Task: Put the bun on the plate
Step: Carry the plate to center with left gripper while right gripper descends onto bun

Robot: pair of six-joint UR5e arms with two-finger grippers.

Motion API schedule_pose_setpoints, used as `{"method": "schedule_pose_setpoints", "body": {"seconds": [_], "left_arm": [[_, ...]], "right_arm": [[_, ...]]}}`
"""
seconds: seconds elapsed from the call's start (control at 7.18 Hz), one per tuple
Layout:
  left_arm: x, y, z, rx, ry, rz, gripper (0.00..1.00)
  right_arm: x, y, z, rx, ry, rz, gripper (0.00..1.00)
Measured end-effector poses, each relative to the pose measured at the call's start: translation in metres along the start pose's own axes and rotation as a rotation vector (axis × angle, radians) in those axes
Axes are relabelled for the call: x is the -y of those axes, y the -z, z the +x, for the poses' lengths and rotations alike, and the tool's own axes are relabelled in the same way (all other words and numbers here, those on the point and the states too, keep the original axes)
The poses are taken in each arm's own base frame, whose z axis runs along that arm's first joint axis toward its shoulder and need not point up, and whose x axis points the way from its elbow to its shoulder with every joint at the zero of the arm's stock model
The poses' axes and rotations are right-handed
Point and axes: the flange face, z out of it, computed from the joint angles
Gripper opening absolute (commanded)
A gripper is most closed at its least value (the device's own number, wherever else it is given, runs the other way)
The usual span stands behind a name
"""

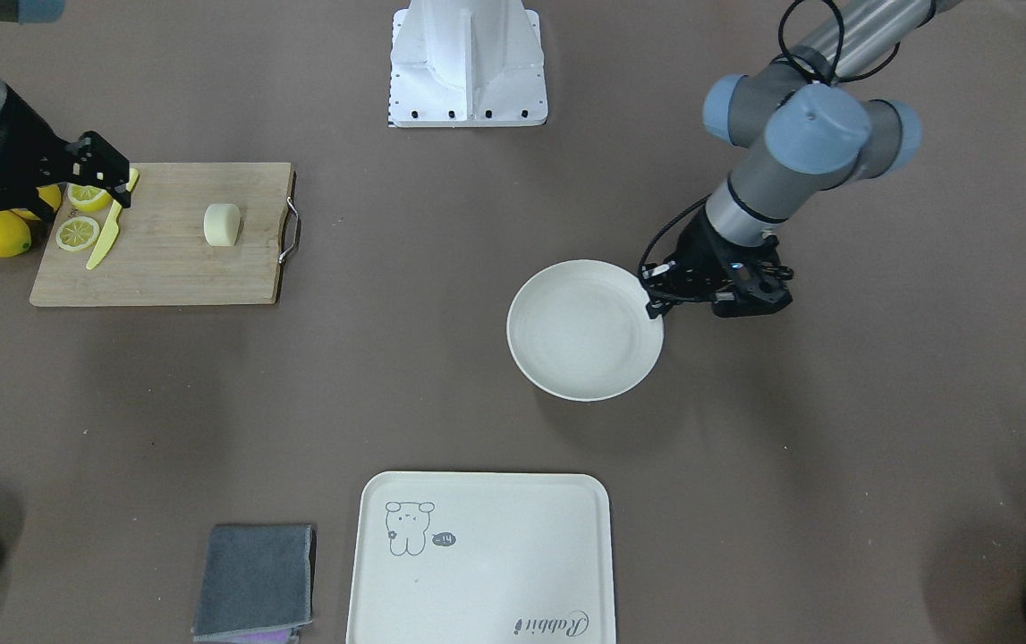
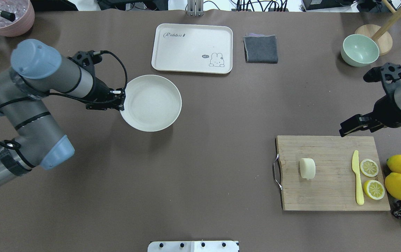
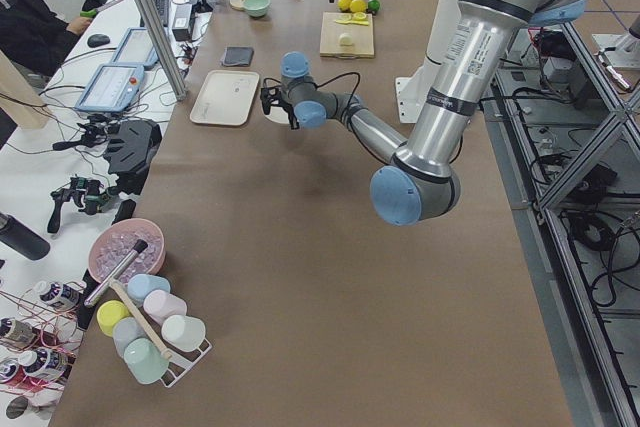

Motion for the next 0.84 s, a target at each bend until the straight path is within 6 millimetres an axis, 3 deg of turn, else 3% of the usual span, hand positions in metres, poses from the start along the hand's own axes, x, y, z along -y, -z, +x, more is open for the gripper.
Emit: {"method": "schedule_pose_setpoints", "body": {"seconds": [0.14, 0.42, 0.84], "left_arm": [[-0.027, -0.02, 0.035, 0.022, 0.005, 0.011, 0.0], [-0.063, -0.044, 0.078, 0.025, -0.008, 0.0, 0.0], [-0.088, -0.061, 0.1, 0.024, -0.005, -0.031, 0.0]], "right_arm": [[-0.011, -0.023, -0.022, -0.023, -0.023, -0.008, 0.94], [-0.028, -0.067, -0.05, -0.042, -0.041, -0.035, 0.94], [-0.035, -0.1, -0.074, -0.04, -0.069, -0.06, 0.88]]}}
